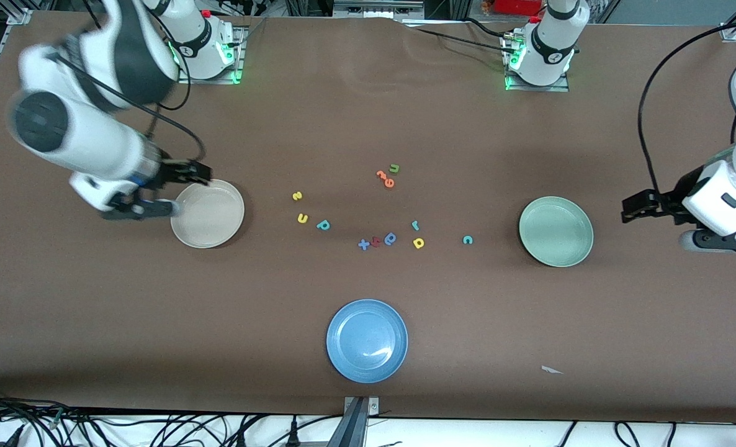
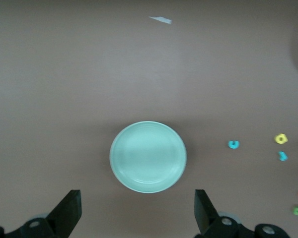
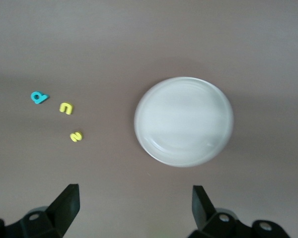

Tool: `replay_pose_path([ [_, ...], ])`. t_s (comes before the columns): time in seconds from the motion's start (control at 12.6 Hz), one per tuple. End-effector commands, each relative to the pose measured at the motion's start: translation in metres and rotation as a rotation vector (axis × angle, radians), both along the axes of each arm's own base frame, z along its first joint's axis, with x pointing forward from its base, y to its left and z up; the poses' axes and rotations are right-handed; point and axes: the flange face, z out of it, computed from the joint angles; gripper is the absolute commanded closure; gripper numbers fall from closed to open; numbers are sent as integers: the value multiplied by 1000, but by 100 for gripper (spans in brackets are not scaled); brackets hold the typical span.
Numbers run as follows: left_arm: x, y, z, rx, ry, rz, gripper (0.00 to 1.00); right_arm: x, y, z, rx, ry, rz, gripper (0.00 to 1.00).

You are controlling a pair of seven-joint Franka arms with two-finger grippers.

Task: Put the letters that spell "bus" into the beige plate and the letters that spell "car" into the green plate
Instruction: 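Reach the right gripper to yellow u while the left gripper reaches cyan c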

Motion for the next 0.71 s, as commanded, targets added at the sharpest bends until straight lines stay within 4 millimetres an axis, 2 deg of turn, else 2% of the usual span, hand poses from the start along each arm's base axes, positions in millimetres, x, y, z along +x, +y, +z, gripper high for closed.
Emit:
replay_pose_path([
  [0.0,0,-25,-14,-137,54,123,0,8,39,-43,14,-27,38,0],
  [0.08,1,-47,-27,-146,86,149,0,12,43,-57,23,-40,41,0],
  [0.16,2,-67,-40,-139,115,181,0,12,58,-67,34,-53,63,1],
  [0.24,3,-93,-61,-120,151,208,0,11,72,-86,42,-54,84,9],
  [0.32,6,-109,-82,-102,176,237,0,8,86,-101,49,-67,100,21],
  [0.4,11,-119,-98,-100,168,260,0,-2,107,-114,46,-85,143,27],
  [0.63,2,-153,-143,-91,148,251,1,-17,107,-160,54,-105,146,27],
])
